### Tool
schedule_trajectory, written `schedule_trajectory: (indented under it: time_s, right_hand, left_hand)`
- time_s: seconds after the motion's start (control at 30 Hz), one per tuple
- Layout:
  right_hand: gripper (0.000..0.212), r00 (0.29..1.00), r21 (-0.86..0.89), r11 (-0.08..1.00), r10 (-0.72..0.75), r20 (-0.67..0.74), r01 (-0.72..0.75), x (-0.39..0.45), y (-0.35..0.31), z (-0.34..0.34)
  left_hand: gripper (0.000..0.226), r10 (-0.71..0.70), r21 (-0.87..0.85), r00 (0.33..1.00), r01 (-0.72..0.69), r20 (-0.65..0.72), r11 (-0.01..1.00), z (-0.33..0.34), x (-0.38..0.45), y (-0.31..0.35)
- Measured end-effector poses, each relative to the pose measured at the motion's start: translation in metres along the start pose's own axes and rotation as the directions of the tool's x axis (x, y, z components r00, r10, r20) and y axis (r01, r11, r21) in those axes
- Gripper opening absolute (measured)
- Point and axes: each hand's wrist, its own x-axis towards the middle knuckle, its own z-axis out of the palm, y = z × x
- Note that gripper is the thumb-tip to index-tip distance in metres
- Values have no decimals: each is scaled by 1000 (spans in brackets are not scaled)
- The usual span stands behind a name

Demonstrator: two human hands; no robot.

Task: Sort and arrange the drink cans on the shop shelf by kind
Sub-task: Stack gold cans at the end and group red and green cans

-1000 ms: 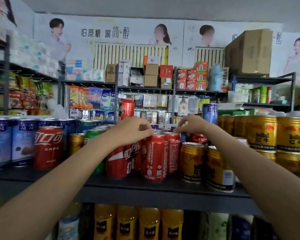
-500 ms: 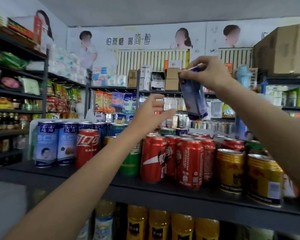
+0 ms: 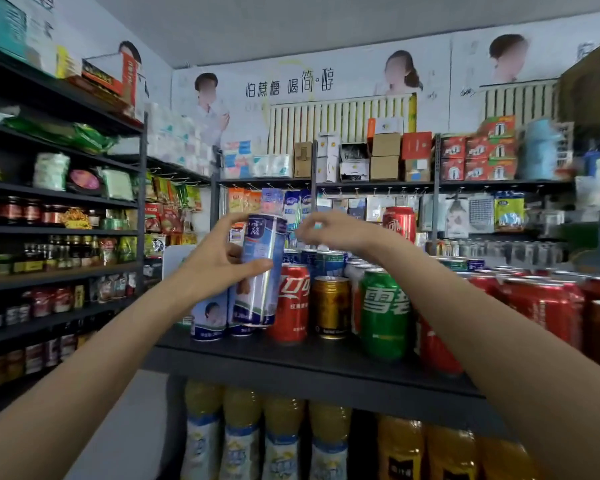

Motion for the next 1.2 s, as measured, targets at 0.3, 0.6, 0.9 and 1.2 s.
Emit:
schedule_trajectory:
  time_s: [0.3,0.6,0.9,1.2]
  right_hand:
    - [49,996,-319,948,39,77,-12,17,4,33]
    - [45,990,-500,864,112,82,-56,-22,10,0]
    - [45,992,-552,831,113,51,-67,-28,24,-13]
    - [35,998,-417,907,44,-40,-57,-48,39,-45]
  left_hand:
    - [67,69,162,998,-70,11,984,-19,18,-32]
    - [62,144,486,976,-207,164,849,19,42,-39]
    - [69,169,843,942,-335,289,421,56,75,-51]
    - [79,142,933,953,-293,267,210,59,91,-53]
